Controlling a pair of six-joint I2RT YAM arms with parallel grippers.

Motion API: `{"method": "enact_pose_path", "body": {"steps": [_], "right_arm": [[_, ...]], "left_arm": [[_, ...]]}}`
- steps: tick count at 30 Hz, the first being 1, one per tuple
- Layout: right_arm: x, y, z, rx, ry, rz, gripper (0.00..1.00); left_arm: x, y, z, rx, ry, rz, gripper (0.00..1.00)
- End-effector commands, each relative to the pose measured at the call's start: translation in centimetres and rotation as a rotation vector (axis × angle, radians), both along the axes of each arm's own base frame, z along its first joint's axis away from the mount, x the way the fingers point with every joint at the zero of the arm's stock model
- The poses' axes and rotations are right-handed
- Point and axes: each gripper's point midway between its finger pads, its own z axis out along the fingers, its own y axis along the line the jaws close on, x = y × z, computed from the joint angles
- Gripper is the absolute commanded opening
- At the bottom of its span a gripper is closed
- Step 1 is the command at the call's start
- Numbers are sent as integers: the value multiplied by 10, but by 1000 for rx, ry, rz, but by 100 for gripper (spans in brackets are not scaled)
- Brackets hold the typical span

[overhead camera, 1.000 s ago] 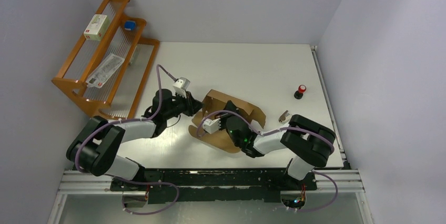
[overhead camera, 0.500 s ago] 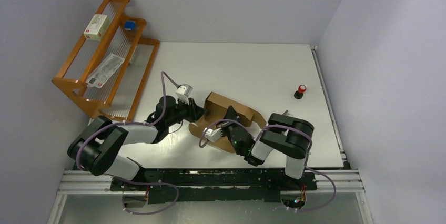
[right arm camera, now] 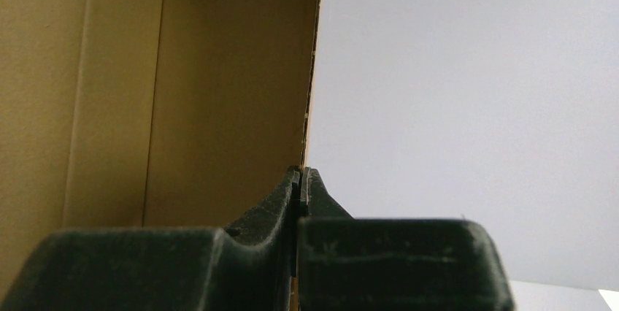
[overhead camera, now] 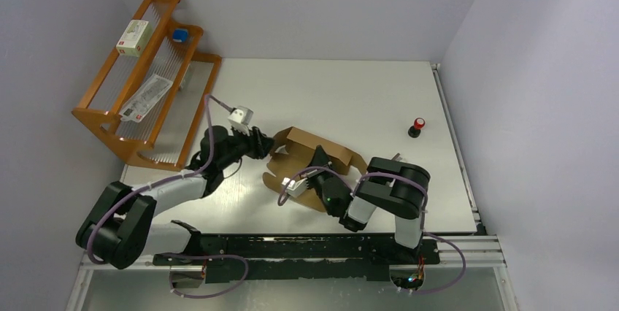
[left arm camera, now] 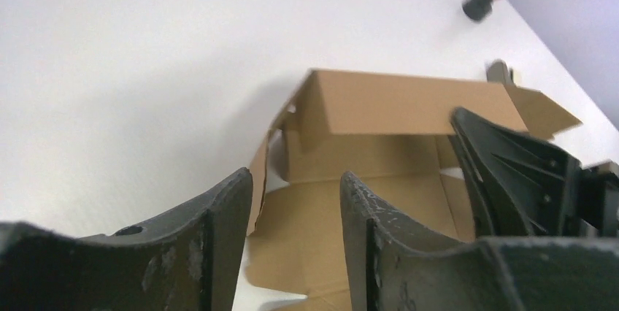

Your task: Fold the paper box

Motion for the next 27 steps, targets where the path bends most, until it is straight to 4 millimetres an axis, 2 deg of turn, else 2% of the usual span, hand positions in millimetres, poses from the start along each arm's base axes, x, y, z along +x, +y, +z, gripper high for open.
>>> {"method": "enact_pose_path", "body": {"steps": [1,4,10,14,21,27], "right_arm": [[-3,4,17,83,-3,24,0],[-3,6,14,78,18,31,0],[-4,6,15,81,18,36,0],[-4,7,14,78,27,37,0],[-4,8,15,72,19,44,0],[-3,9,18,68,17,43,0]], "left_arm": [[20,24,27,-36,-96,38,54],[33,42,30,-79,-109,73,55],[66,74,-4,17,12,237,55],[83,88,-15,47,55,295,55],[107,78,-36,114,109,233,55],[114,55,-42,99,117,98,54]]}}
